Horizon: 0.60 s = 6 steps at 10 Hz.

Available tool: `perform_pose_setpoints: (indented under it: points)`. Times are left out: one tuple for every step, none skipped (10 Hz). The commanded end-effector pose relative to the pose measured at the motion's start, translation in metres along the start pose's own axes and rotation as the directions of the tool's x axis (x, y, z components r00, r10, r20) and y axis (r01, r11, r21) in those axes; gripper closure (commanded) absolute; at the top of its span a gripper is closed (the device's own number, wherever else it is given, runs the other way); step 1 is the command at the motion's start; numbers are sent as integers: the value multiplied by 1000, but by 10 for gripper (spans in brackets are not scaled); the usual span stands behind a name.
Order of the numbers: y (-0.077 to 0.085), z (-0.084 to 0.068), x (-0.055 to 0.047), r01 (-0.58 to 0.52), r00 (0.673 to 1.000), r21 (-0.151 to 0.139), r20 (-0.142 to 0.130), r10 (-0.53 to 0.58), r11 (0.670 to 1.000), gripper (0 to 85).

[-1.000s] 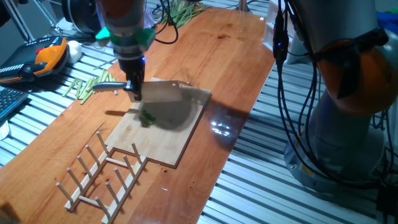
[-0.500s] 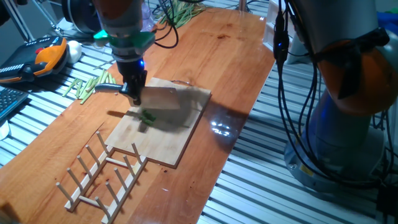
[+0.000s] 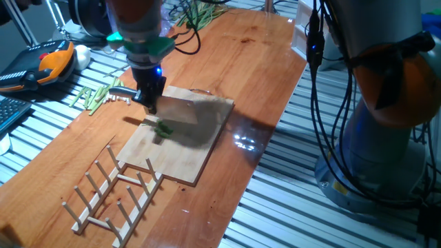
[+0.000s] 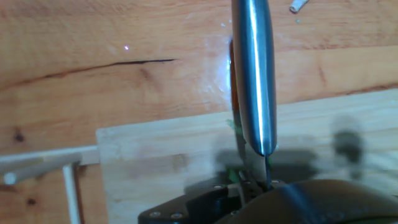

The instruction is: Chop the green garlic

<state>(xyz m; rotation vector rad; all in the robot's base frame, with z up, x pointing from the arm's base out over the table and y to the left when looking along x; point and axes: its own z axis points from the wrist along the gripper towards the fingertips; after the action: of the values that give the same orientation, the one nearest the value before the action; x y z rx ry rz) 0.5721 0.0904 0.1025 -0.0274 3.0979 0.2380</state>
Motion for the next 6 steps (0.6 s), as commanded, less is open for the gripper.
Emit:
perform_pose_setpoints:
  points:
    - [0,0,0,5,1000,-52,-7,-5,999,850]
    - [0,0,0,-6,1000,-69,-24,4,998,850]
    - [0,0,0,-25,999,-90,-38,22,996,850]
    - [0,0,0,-44,998,-110,-49,39,993,850]
    - [0,0,0,-65,996,-151,-71,55,986,850]
    - [4,-3,0,-72,995,-163,-76,60,984,850]
